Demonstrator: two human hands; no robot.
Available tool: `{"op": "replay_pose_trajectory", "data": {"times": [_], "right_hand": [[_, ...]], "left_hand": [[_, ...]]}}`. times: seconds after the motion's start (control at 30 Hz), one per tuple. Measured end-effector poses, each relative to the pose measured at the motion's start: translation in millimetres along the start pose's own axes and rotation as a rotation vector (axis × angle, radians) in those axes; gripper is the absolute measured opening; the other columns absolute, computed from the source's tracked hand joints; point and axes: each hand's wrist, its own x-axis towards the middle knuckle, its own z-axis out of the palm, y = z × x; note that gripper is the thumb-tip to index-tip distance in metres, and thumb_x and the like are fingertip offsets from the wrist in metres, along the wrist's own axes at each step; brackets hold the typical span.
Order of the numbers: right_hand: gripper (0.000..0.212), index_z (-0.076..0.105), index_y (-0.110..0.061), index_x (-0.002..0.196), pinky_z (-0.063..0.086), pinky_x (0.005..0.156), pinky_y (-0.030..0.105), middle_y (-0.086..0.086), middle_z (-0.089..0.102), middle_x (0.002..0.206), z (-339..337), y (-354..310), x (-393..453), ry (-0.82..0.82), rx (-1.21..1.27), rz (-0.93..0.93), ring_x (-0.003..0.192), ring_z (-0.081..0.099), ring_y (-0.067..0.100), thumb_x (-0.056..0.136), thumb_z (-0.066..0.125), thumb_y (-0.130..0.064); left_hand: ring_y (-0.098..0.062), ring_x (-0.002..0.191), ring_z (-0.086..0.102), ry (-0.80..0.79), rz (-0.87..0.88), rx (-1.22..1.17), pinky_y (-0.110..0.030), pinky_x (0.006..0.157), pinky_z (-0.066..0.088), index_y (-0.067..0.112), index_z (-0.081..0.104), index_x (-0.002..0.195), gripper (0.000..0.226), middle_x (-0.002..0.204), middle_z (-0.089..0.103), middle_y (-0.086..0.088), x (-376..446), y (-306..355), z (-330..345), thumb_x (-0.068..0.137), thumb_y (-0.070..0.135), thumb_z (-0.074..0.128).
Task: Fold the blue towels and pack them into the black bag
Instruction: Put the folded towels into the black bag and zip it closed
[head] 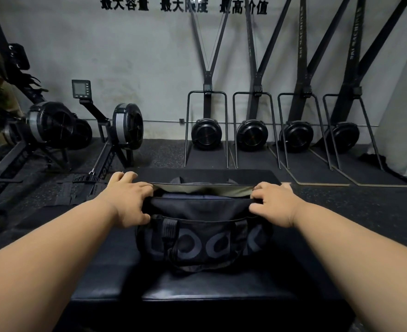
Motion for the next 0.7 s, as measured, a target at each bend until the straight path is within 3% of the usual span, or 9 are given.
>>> {"op": "replay_pose_trajectory", "data": {"times": [0.17, 0.4, 0.57, 0.7], "right_hand": [[0.077, 0.059, -0.041, 0.134, 0.026, 0.106, 0.042, -0.012, 0.057, 0.138, 4.9, 0.1, -7.8, 0.059, -0.014, -0.082, 0.129, 0.052, 0.012, 0.067, 0.028, -0.064], [0.080, 0.051, -0.044, 0.145, 0.029, 0.108, 0.042, -0.013, 0.055, 0.141, 6.2, 1.3, -18.8, 0.037, 0.060, -0.075, 0.135, 0.047, 0.010, 0.068, 0.036, -0.061], [0.077, 0.044, -0.045, 0.152, 0.028, 0.112, 0.042, -0.010, 0.057, 0.134, 7.3, 0.5, -31.2, 0.009, 0.090, -0.051, 0.133, 0.048, 0.013, 0.075, 0.046, -0.056], [0.078, 0.040, -0.046, 0.153, 0.028, 0.112, 0.042, -0.011, 0.059, 0.125, 10.4, -4.4, -36.5, 0.036, 0.082, -0.041, 0.128, 0.050, 0.016, 0.076, 0.046, -0.058]], "left_hand": [[-0.032, 0.158, 0.012, -0.023, -0.033, -0.058, -0.053, 0.126, 0.001, 0.039, 0.039, 0.151, 0.089, 0.165, 0.032, 0.021, -6.0, -5.3, 10.1, 0.070, 0.074, 0.045], [-0.029, 0.160, 0.010, -0.036, -0.044, -0.110, -0.053, 0.128, -0.001, 0.038, 0.033, 0.157, 0.090, 0.167, 0.029, 0.017, -13.5, -1.7, 8.9, 0.076, 0.075, 0.049], [-0.025, 0.159, 0.018, -0.027, -0.045, -0.216, -0.046, 0.127, 0.011, 0.041, 0.026, 0.160, 0.090, 0.166, 0.036, 0.009, -26.3, 2.7, 6.6, 0.079, 0.070, 0.055], [-0.027, 0.146, 0.041, 0.042, -0.134, -0.365, -0.043, 0.117, 0.036, 0.037, 0.027, 0.160, 0.085, 0.158, 0.049, 0.000, -34.9, 2.9, 16.6, 0.087, 0.062, 0.062]]}}
